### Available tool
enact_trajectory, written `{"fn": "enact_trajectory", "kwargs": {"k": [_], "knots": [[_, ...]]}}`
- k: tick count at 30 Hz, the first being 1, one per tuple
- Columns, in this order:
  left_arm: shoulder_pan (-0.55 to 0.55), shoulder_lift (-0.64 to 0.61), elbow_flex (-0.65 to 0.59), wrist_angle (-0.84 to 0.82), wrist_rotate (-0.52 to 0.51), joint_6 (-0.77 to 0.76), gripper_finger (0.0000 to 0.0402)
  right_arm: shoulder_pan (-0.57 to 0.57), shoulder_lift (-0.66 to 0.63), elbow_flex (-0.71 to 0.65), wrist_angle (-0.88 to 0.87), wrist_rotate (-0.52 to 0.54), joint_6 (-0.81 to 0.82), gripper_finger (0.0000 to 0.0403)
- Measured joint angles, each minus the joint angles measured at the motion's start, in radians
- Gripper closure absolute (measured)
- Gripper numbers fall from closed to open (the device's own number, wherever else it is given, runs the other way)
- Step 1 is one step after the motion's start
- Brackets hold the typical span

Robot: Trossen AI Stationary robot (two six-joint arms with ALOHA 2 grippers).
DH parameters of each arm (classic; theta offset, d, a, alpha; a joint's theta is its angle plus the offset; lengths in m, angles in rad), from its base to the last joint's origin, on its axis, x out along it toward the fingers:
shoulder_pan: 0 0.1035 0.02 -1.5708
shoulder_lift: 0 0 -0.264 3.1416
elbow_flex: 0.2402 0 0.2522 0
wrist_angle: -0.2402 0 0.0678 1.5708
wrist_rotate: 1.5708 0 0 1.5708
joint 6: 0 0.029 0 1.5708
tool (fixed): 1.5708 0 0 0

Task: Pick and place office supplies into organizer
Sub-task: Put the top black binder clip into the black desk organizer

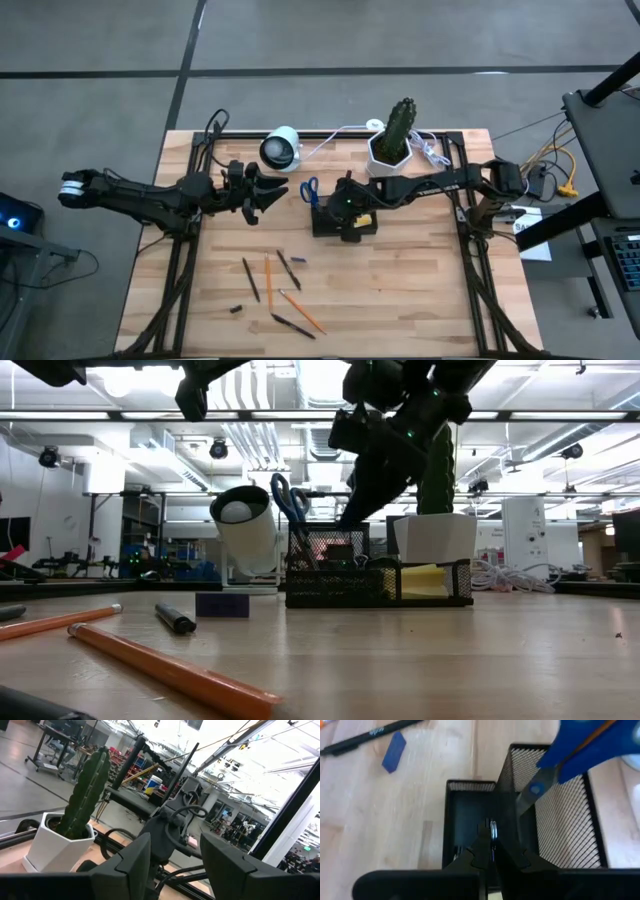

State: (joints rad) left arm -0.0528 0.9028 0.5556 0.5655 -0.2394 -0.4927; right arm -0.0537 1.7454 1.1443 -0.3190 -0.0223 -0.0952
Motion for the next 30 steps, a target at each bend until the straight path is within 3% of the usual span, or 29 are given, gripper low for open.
{"fn": "enact_trajectory", "kwargs": {"k": [30], "knots": [[0.0,0.0,0.0,0.0,0.0,0.0,0.0244,0.002,0.057,-0.071,0.064,-0.004,0.069,0.0394]]}}
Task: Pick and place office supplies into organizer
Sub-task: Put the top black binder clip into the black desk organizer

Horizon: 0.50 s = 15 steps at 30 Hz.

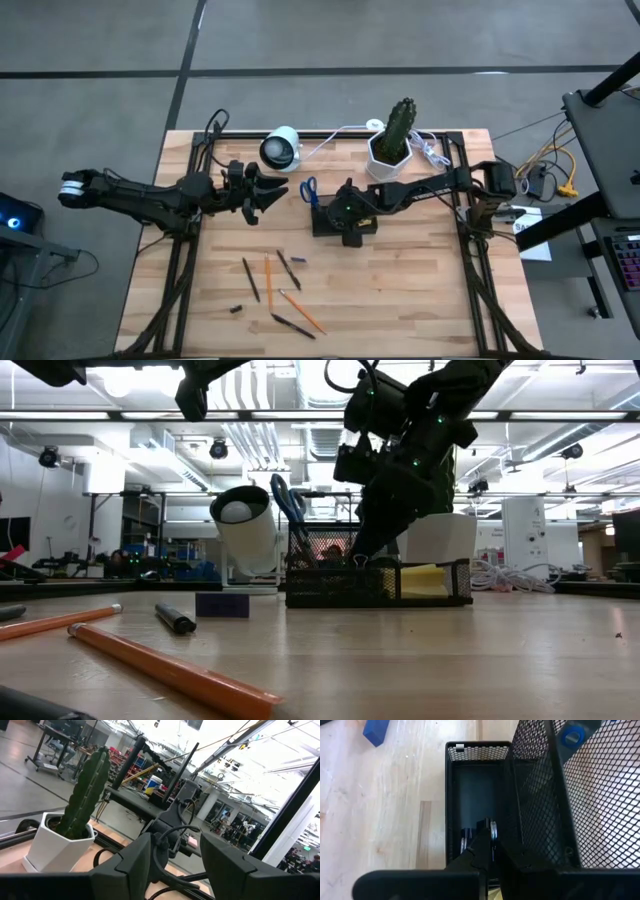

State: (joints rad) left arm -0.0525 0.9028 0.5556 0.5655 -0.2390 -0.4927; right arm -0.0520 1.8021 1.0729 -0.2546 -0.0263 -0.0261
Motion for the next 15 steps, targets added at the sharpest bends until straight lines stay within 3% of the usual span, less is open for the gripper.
{"fn": "enact_trajectory", "kwargs": {"k": [15], "knots": [[0.0,0.0,0.0,0.0,0.0,0.0,0.0244,-0.003,0.0,0.0,-0.01,0.002,0.0,0.0394]]}}
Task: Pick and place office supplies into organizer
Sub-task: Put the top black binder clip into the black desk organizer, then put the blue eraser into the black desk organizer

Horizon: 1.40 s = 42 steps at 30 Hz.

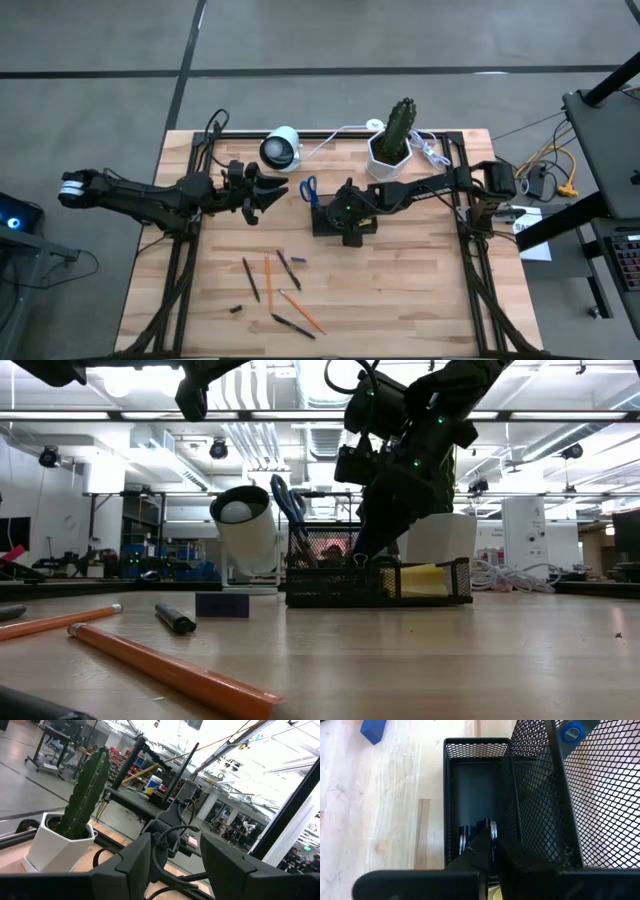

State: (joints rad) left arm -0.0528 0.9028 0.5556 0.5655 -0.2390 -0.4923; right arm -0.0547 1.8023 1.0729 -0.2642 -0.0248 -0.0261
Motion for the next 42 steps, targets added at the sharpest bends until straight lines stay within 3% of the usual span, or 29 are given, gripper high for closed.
{"fn": "enact_trajectory", "kwargs": {"k": [22,42], "knots": [[0.0,0.0,0.0,0.0,0.0,0.0,0.0244,0.002,0.0,0.0,0.001,0.002,0.033,0.035],[0.0,0.0,0.0,0.0,0.0,0.0,0.0244,0.04,-0.026,0.001,0.008,0.056,0.038,0.0348]]}}
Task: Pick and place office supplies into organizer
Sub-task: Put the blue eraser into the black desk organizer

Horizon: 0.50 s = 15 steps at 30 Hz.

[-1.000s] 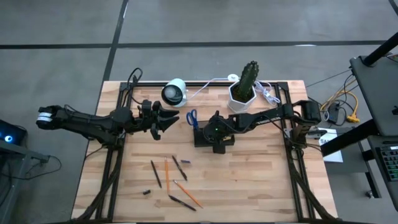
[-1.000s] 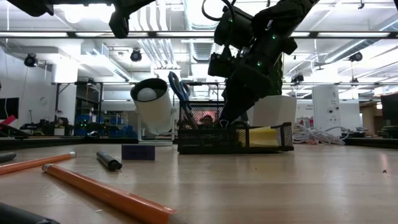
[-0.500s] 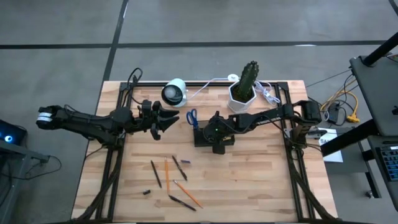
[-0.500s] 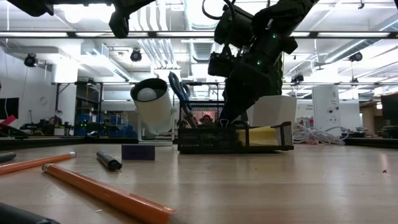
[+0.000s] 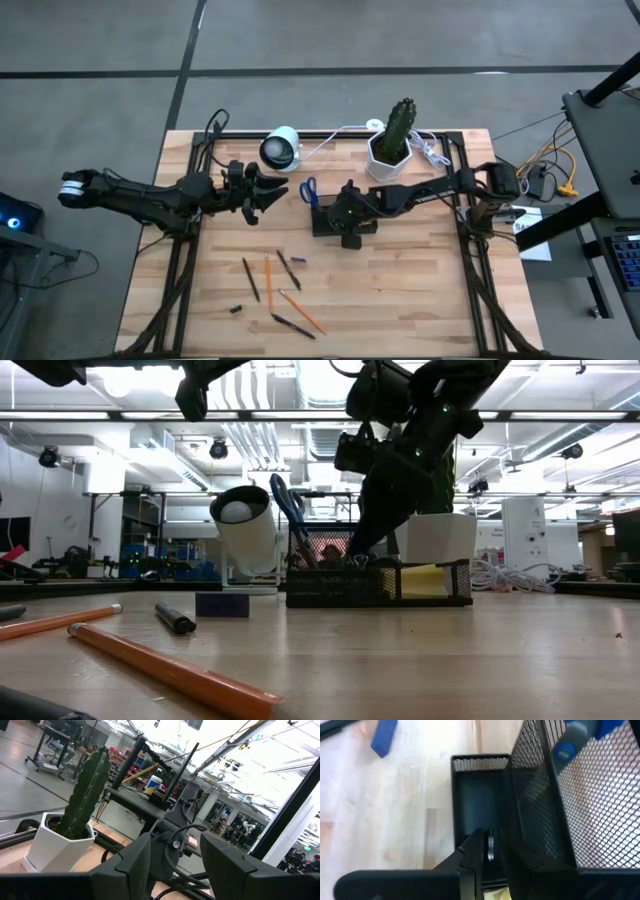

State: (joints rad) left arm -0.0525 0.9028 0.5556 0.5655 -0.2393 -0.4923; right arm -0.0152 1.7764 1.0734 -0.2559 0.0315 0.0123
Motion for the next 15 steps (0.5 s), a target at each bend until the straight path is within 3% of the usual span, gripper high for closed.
{"fn": "enact_trajectory", "kwargs": {"k": [15], "knots": [[0.0,0.0,0.0,0.0,0.0,0.0,0.0244,0.005,-0.181,0.07,0.051,-0.001,0.019,0.0348]]}}
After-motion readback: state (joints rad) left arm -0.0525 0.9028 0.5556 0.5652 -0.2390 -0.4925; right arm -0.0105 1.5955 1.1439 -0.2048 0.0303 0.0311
